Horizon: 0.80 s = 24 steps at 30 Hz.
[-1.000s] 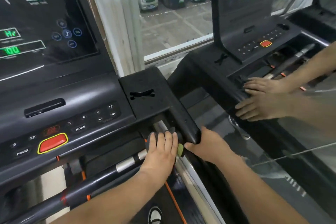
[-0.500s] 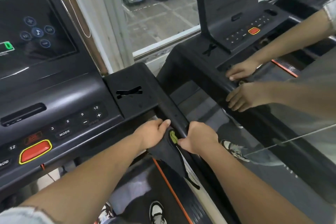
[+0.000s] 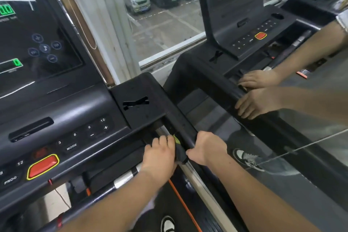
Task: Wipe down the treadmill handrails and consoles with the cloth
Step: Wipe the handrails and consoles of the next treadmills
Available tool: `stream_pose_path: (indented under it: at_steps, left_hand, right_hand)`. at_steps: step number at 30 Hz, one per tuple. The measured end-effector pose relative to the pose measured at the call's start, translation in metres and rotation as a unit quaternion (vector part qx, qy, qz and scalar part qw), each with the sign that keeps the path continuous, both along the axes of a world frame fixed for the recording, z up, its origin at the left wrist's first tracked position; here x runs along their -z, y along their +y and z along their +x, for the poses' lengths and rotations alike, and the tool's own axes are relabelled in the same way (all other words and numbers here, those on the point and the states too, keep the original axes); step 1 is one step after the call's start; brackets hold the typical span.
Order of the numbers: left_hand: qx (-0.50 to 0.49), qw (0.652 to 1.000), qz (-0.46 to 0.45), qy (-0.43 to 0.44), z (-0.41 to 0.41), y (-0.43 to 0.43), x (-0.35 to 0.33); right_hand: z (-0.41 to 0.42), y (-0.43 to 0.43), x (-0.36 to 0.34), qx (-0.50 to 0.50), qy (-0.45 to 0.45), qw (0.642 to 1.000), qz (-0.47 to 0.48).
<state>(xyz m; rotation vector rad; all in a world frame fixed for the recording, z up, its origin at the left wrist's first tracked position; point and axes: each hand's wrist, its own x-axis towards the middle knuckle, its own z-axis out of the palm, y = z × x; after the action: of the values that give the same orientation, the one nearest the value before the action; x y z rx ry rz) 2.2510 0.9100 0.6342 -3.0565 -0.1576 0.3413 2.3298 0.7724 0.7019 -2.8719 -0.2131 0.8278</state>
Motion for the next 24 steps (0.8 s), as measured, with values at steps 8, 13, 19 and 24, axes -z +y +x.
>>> stream_pose_path:
  at_steps: [8, 13, 19, 24]
  left_hand:
    - [-0.196, 0.773, -0.569, 0.197, 0.047, 0.067, -0.001]
    - [-0.293, 0.795, -0.524, 0.089, 0.042, 0.053, 0.022]
    - [-0.128, 0.956, -0.259, -0.052, 0.023, 0.035, 0.002]
    - [-0.009, 1.000, 0.003, -0.026, -0.018, -0.005, 0.009]
  right_hand:
    - [0.002, 0.002, -0.004, -0.004, 0.017, 1.000, -0.007]
    - [0.001, 0.001, -0.003, 0.000, 0.014, 1.000, -0.006]
    - [-0.001, 0.000, -0.006, -0.003, 0.012, 1.000, 0.007]
    - [-0.001, 0.000, 0.001, 0.013, -0.006, 1.000, 0.017]
